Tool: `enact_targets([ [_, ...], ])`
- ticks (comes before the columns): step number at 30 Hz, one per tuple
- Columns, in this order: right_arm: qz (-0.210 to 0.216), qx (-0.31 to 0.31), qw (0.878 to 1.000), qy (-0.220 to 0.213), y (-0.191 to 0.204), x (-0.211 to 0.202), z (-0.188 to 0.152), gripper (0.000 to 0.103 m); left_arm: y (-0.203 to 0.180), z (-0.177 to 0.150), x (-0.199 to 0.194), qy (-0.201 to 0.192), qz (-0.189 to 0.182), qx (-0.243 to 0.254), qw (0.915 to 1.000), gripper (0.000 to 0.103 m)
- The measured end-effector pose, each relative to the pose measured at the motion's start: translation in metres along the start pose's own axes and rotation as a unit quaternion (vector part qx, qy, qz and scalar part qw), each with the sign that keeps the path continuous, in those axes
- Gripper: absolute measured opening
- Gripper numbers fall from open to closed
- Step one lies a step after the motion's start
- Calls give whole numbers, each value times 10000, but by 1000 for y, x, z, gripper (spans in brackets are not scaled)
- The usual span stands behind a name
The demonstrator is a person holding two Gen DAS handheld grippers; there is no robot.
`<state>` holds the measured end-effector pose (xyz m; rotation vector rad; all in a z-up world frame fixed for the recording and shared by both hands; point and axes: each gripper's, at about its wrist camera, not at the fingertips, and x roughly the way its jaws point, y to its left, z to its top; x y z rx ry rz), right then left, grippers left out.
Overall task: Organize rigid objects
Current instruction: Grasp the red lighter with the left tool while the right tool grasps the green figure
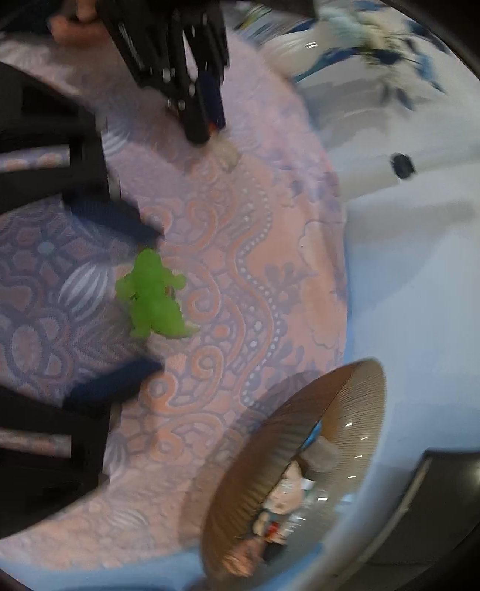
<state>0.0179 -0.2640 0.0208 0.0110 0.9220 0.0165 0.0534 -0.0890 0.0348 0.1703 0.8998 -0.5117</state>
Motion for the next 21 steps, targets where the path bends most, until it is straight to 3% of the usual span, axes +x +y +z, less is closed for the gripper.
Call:
enact_targets([
  [3,-119,-231,9996,-142,9,-6,-3,43,10,-16,-17,-142,252,-629,9976,20],
  [7,475,-348,9978,-303,8,-15,-7,43,28,-38,-34,-395,479,-1167,9912,20],
  [9,470,-433,9977,-206,12,-12,-7,43,37,-42,-35,-364,477,-1344,9891,20],
  [13,400,-443,9982,10,13,-7,-7,63,42,-39,-29,-294,420,-1441,9882,21],
  [15,468,-410,9980,-66,11,-12,-9,63,41,-41,-31,-296,437,-1403,9887,23],
  [18,454,-300,9984,-146,6,-16,-10,64,38,-42,-32,-287,337,-1328,9901,36],
  [21,413,-267,9988,-33,5,-11,-8,63,35,-43,-32,-273,432,-1253,9908,36],
])
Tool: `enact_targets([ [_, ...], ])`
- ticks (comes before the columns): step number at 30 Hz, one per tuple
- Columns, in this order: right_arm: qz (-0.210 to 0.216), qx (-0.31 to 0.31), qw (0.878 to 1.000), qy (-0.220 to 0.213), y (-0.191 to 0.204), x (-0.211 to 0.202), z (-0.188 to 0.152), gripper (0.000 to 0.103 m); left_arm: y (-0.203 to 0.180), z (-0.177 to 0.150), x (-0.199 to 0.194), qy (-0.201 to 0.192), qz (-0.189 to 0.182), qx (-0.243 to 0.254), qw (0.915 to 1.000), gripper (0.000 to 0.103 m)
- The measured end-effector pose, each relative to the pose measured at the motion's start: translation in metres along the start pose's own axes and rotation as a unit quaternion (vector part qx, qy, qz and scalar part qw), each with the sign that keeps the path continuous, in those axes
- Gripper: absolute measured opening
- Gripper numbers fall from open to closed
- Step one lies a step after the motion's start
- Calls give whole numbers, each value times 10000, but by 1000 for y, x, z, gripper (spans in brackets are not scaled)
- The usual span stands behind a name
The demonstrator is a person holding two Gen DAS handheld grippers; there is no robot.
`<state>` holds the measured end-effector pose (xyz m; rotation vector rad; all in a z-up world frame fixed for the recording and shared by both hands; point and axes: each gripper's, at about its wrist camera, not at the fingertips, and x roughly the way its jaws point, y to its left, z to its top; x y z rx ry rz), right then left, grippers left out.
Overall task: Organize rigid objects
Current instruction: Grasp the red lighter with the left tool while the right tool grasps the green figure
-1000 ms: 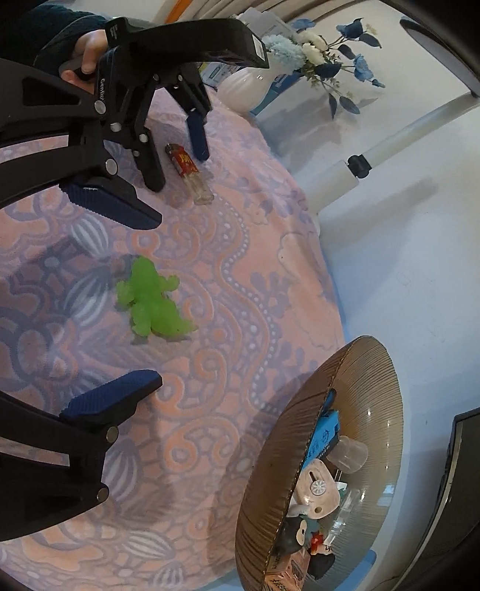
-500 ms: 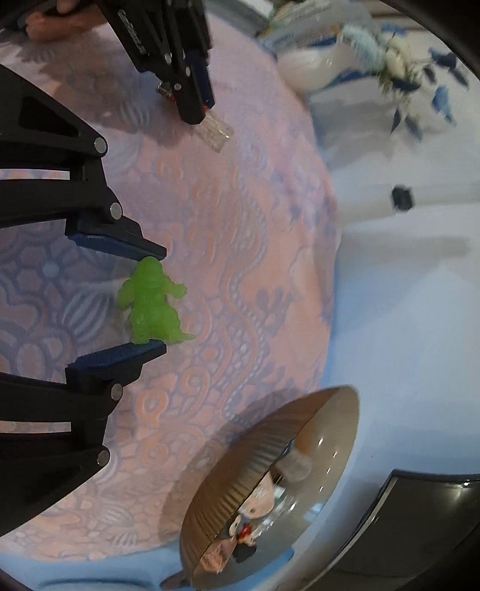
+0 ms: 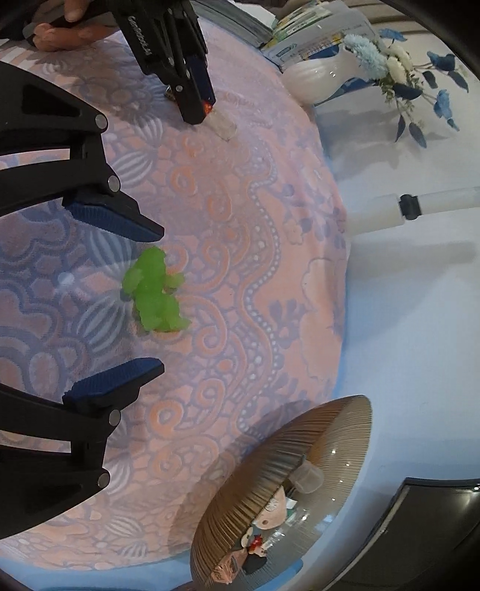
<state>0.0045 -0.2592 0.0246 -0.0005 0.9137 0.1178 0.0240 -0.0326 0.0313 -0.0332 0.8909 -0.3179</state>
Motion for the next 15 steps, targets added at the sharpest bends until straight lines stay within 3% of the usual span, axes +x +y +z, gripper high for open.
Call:
enact_targets([
  [7,-141,-103,9998,50,5,7,2,63,-5,1,2,42,42,137,9999,42],
  [8,-139,-96,9999,35,4,7,2,56,-6,1,2,41,85,173,9998,42],
  [9,-155,-92,9998,21,4,7,2,52,-7,2,3,50,125,211,9997,41],
  [10,-146,-118,9998,7,6,7,3,44,-9,2,4,38,200,240,9995,30],
  [12,-153,-245,9996,-64,11,6,3,44,-10,2,4,-4,291,261,9992,19],
  [15,-144,-404,9985,-354,17,-5,1,44,-9,1,-6,-211,-85,277,9994,19],
])
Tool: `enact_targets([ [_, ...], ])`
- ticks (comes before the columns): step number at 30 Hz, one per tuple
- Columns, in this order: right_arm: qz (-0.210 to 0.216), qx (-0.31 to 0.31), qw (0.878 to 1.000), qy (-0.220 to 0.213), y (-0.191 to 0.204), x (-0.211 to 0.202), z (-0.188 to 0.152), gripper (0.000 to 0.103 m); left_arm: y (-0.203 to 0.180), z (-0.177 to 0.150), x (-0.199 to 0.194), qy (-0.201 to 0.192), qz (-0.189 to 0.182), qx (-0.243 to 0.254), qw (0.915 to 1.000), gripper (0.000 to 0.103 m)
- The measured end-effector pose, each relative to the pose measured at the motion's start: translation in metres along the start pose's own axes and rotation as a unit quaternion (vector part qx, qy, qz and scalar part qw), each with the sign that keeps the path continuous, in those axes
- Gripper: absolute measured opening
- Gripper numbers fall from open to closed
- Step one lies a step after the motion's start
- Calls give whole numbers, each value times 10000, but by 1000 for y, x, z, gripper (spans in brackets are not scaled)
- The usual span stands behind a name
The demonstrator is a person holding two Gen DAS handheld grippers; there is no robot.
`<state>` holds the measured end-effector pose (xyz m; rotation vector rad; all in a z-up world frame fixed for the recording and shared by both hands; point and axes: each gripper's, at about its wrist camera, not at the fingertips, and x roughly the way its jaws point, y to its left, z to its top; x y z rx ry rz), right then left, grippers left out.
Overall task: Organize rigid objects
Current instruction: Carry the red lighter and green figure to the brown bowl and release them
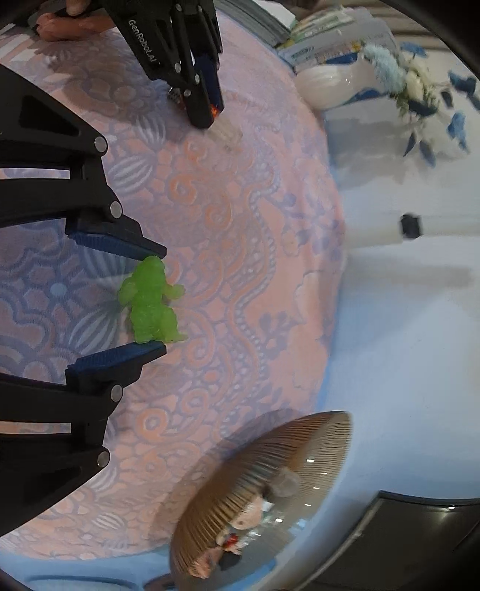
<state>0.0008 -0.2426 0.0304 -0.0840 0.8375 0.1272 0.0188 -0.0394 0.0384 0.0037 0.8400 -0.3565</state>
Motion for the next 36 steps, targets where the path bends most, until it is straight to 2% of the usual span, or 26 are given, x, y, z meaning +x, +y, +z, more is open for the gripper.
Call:
enact_targets([
  [2,162,146,9994,-254,-6,-12,-1,44,3,0,-15,-292,-483,-47,9984,19],
  [3,231,247,9989,-320,-10,-15,-1,44,3,2,-21,-379,-609,-82,9974,19],
  [7,645,951,9920,-523,-40,-31,0,44,-11,19,-40,-575,-723,-57,9957,19],
  [9,882,1329,9852,-620,-60,-43,3,44,-23,37,-47,-710,-741,24,9947,19],
  [11,933,1638,9793,-734,-85,-63,12,44,-40,57,-54,-922,-837,104,9922,19],
  [12,861,1713,9777,-863,-99,-77,18,44,-49,67,-55,-1006,-957,120,9902,19],
  [15,237,1838,9742,-1289,-147,-117,41,44,-80,104,-50,-1166,-1360,203,9836,19],
  [18,-369,1952,9700,-1402,-188,-128,65,44,-118,144,-32,-1239,-1519,382,9799,19],
  [22,-1145,2067,9642,-1202,-231,-110,88,44,-159,183,5,-1043,-1799,450,9771,19],
  [28,-1397,2204,9630,-675,-262,-64,96,44,-204,191,56,-728,-2008,641,9748,20],
  [29,-1380,2217,9631,-652,-265,-60,96,44,-210,191,64,-676,-2078,652,9737,23],
  [30,-1378,2215,9633,-628,-267,-57,97,44,-214,191,70,-617,-2083,651,9739,42],
  [31,-1397,2211,9637,-529,-269,-55,98,53,-218,191,76,-491,-2044,602,9758,63],
  [32,-1406,2217,9641,-391,-270,-51,98,60,-217,189,76,-446,-2030,538,9767,70],
  [34,-1378,2244,9638,-423,-272,-56,90,60,-209,183,69,-606,-2086,374,9754,70],
  [36,-1302,2201,9652,-550,-268,-69,81,60,-197,178,59,-584,-2049,319,9765,70],
])
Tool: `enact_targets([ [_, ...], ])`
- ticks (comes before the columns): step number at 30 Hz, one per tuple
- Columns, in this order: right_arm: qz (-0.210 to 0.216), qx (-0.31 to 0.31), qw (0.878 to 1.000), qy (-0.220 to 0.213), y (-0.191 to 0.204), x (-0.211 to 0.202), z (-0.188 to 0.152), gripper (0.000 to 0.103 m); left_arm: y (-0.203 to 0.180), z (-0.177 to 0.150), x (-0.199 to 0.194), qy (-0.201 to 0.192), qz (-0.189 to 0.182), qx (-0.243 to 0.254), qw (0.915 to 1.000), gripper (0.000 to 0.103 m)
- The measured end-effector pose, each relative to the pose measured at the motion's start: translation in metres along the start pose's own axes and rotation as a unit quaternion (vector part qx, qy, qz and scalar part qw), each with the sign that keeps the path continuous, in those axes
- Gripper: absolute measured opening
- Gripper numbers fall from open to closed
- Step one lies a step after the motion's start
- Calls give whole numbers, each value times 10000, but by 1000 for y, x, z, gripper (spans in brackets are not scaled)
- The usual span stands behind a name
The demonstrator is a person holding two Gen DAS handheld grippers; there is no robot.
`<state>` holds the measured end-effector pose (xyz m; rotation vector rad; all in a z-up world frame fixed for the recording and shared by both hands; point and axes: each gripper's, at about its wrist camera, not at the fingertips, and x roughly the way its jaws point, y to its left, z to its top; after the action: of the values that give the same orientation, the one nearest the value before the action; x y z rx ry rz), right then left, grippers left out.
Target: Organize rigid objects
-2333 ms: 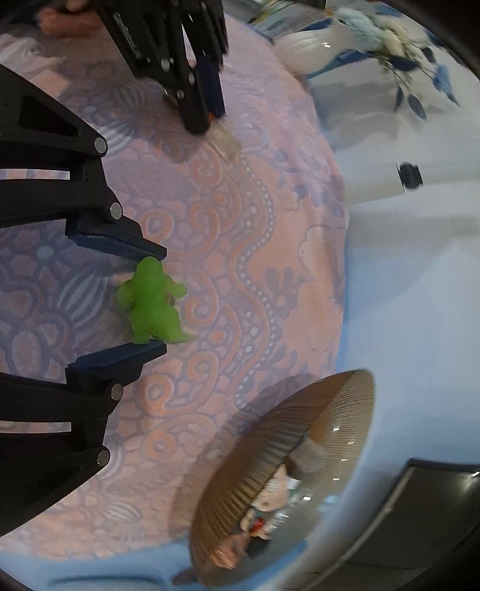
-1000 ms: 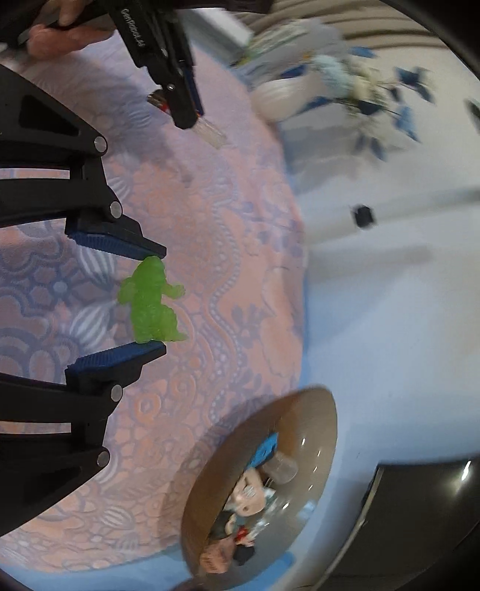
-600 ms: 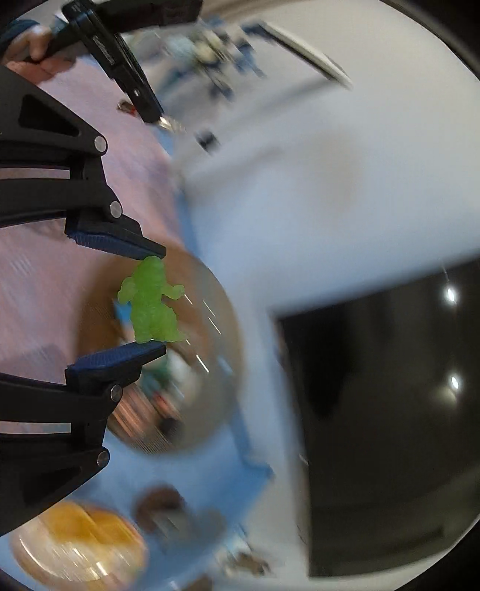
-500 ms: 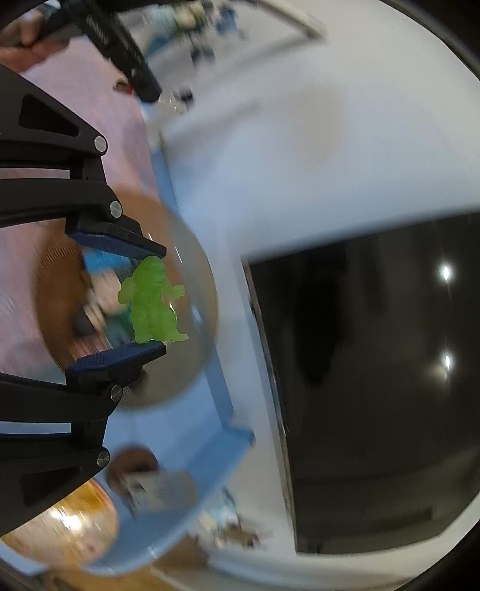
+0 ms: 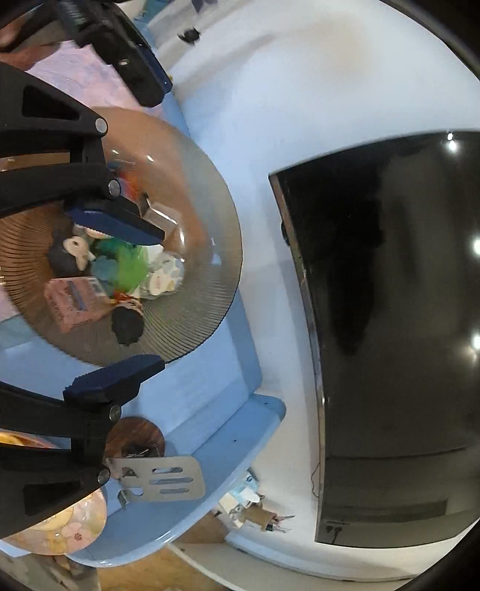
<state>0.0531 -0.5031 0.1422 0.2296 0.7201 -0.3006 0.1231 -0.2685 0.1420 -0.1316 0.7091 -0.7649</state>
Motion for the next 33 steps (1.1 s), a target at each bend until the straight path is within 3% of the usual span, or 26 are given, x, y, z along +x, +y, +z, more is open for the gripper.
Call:
enact_targets([
  [6,440,85,9990,-12,1,-47,-16,63,36,-20,-73,-182,276,-316,9990,71],
  [9,730,-139,9972,-49,25,-76,-26,75,55,-41,-123,-417,491,-461,9969,72],
  [12,1012,-466,9937,-137,63,-100,-40,79,73,-65,-175,-668,768,-635,9928,88],
  [16,1429,-816,9863,-93,123,-110,-69,88,95,-92,-219,-831,1666,-410,9817,102],
  [19,1649,-998,9812,92,170,-97,-105,89,115,-122,-230,-805,2334,-305,9686,102],
  [21,1528,-1122,9818,89,197,-81,-134,89,130,-144,-223,-655,2559,-327,9639,102],
  [23,1372,-1250,9826,109,213,-64,-156,89,147,-164,-223,-463,2541,-469,9649,102],
  [26,1205,-1398,9827,167,225,-44,-180,89,159,-183,-215,-552,2278,-671,9698,102],
  [31,877,-1657,9822,130,236,-33,-196,90,158,-184,-203,-429,2533,-687,9640,102],
  [33,749,-1770,9813,100,241,-30,-198,93,157,-186,-202,-396,2477,-604,9661,102],
])
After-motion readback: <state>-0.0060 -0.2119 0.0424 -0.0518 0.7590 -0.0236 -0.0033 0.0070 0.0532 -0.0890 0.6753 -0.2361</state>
